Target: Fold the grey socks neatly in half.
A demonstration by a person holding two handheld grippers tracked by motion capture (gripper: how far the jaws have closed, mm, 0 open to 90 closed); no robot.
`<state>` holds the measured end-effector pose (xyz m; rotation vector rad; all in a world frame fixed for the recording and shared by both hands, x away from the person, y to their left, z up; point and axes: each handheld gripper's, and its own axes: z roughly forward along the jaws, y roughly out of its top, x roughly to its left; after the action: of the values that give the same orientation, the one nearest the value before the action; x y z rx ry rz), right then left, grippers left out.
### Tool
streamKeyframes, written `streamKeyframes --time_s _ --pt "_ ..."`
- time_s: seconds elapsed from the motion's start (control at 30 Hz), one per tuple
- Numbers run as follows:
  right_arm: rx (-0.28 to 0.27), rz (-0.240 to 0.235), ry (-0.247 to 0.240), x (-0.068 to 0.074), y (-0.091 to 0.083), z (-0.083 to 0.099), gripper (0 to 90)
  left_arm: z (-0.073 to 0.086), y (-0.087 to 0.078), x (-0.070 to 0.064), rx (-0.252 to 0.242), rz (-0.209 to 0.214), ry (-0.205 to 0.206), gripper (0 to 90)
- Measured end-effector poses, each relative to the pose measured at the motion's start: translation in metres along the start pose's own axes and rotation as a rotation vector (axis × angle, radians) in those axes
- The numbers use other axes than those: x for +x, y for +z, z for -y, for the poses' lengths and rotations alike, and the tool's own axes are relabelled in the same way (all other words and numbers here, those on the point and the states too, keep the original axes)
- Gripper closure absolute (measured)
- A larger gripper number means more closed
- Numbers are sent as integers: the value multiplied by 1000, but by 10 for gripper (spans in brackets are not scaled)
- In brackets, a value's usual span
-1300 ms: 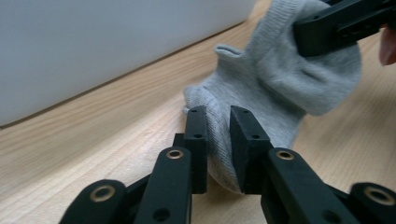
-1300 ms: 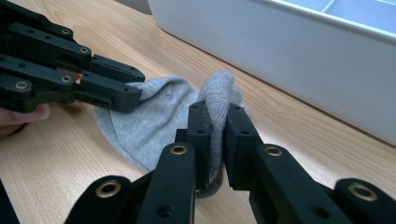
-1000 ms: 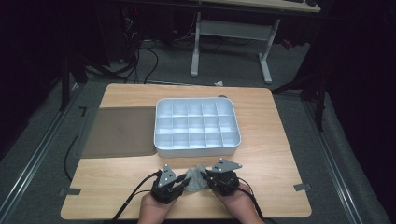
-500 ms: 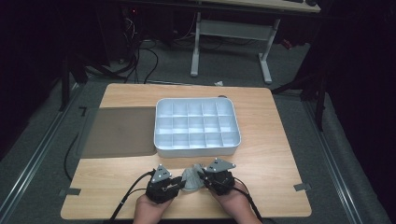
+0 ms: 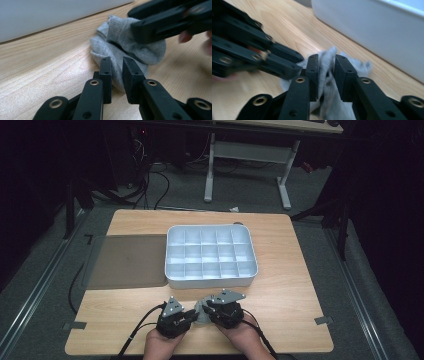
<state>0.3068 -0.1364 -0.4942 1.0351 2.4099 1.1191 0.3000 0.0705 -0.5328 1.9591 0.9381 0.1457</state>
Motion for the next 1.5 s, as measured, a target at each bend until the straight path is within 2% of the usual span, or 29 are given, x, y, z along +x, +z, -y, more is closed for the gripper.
streamKeyframes --time_s 0.03,0.07,0.13,0.23,0.3,0.47,0.6,0.67,0.7,0.73,0.8,0.97,1.07,1.1,1.13,1.17,1.2,1.37,1.5 --pt "-28 2 -4 1 -9 -5 716 0 0 0 -2 -1 2 776" --pt "-28 2 -4 1 -9 -5 716 0 0 0 -2 -1 2 774" --pt "-66 10 -12 3 -20 -9 716 0 0 0 -1 -1 0 770" --pt "-78 20 -12 2 -26 -9 718 0 0 0 -2 0 0 767" --pt "-65 24 -11 2 -27 -4 717 0 0 0 -3 1 -1 764" --pt "-28 4 22 1 -20 13 697 1 1 0 -2 3 0 759" --pt "-4 -1 31 2 -12 19 700 1 1 0 -2 6 -5 761" --pt "12 -2 26 3 -6 21 750 1 1 0 -1 7 -10 767" --pt "17 3 13 5 -2 22 816 1 0 0 1 9 -11 775" --pt "17 3 13 5 -2 22 816 1 0 0 1 9 -11 780" --pt "21 6 -1 9 3 22 890 1 1 0 0 2 -12 790" --pt "13 7 -14 11 5 18 894 1 1 -1 2 -16 -9 808" --pt "-33 4 -24 13 -4 12 896 1 2 -2 3 -27 -4 812" --pt "-65 -17 -33 17 -12 9 896 1 2 -2 5 -31 -5 820" --pt "-71 -34 -29 19 -14 8 896 1 2 -2 5 -31 -5 822" --pt "-71 -34 -29 19 -14 8 896 1 2 -2 5 -30 -5 822" --pt "-62 -57 -26 22 -13 11 896 1 2 -2 5 -31 -6 825" --pt "-21 -76 -22 23 2 24 895 1 2 -2 14 -30 -2 830" --pt "-9 -81 -13 23 6 28 895 1 2 -2 17 -29 0 831"
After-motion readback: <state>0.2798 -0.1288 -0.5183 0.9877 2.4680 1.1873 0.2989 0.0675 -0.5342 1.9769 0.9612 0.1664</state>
